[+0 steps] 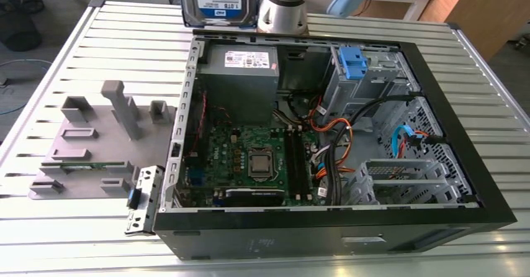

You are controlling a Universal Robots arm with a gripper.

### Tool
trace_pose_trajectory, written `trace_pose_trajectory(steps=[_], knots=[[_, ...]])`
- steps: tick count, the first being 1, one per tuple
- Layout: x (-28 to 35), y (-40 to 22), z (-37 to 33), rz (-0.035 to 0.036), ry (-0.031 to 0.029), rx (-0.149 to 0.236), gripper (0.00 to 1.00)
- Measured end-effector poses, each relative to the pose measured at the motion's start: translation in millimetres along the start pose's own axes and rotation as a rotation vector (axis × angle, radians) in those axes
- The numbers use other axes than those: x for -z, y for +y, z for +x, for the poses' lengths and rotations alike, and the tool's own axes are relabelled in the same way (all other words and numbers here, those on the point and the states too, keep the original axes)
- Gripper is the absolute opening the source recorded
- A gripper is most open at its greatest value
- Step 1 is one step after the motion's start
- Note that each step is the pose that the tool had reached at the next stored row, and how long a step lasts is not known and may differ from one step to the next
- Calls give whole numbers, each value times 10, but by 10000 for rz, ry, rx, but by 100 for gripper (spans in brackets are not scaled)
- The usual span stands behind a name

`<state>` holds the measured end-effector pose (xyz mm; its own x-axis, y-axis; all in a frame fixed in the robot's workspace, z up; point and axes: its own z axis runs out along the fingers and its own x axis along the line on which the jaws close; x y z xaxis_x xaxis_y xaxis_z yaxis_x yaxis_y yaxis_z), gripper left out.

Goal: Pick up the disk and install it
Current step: 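Pick up the disk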

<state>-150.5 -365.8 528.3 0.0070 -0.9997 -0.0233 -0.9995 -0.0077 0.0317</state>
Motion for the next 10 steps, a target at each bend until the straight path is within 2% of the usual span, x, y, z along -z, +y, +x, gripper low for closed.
trace_pose_trajectory(steps=[10], knots=[[-12,-219,2,1,3,0,35]])
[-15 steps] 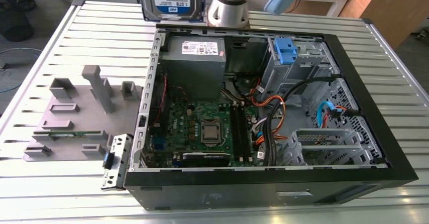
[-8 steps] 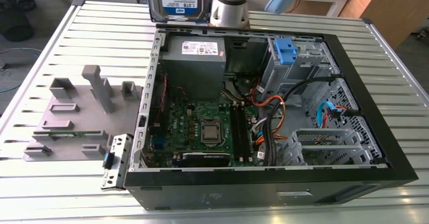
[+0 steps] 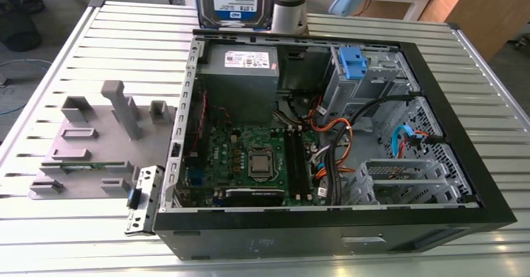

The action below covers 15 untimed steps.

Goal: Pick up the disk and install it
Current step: 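Pick up the disk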

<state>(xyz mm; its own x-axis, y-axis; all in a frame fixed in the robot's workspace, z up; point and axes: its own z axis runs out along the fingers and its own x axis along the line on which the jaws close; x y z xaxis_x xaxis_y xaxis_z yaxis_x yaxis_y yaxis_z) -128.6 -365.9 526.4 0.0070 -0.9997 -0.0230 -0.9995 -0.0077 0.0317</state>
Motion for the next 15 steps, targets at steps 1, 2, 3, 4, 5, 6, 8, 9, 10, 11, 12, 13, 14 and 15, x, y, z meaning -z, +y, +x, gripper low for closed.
trace_pose_trajectory(steps=[1,2,3,4,5,6,8,9,10,11,12,13,14,15], knots=[[-1,-24,0,0,0,0,35],[-3,-48,0,0,0,-1,35],[-5,-71,0,0,0,0,35],[-8,-91,1,0,-1,0,35],[-13,-113,1,-1,1,1,35],[-18,-133,1,-1,1,0,35],[-30,-168,2,-1,1,0,35],[-38,-183,2,-1,1,0,35],[-56,-212,3,0,0,0,35],[-77,-250,3,-1,1,-1,35],[-84,-267,4,0,1,0,35],[-94,-306,4,0,3,0,35],[-99,-326,5,0,4,0,35],[-104,-345,5,-1,5,0,35]])
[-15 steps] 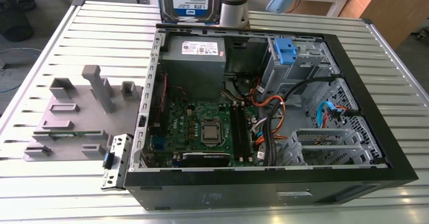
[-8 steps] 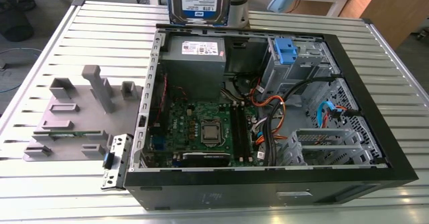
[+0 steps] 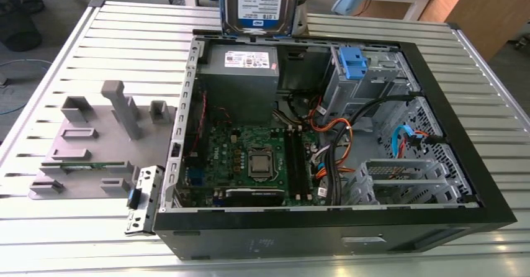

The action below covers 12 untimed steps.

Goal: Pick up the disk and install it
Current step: 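Pick up the disk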

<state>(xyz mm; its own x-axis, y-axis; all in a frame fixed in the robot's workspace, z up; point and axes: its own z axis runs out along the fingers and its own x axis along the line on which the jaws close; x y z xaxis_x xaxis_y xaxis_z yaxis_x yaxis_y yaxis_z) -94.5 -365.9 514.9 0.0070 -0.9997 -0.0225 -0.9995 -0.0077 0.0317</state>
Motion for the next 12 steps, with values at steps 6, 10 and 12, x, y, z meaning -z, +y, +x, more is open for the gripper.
trace_pose_trajectory(steps=[6,10,12], knots=[[-29,-125,1,1,4,-1,35],[-46,-209,2,0,9,0,35],[-53,-246,3,0,12,0,35]])
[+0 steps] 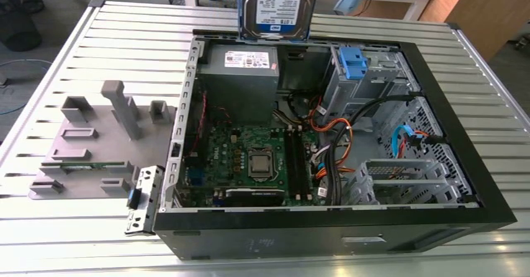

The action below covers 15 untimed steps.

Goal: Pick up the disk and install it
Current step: 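Pick up the disk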

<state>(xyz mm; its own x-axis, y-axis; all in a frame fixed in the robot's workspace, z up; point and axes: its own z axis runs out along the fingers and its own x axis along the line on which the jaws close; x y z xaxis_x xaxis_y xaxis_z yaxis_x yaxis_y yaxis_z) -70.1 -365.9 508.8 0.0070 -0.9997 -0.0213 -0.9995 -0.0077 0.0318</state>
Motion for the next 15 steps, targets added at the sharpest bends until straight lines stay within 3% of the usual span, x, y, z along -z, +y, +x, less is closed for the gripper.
trace_pose_trajectory(steps=[15], knots=[[-45,-222,3,1,23,-1,35]])
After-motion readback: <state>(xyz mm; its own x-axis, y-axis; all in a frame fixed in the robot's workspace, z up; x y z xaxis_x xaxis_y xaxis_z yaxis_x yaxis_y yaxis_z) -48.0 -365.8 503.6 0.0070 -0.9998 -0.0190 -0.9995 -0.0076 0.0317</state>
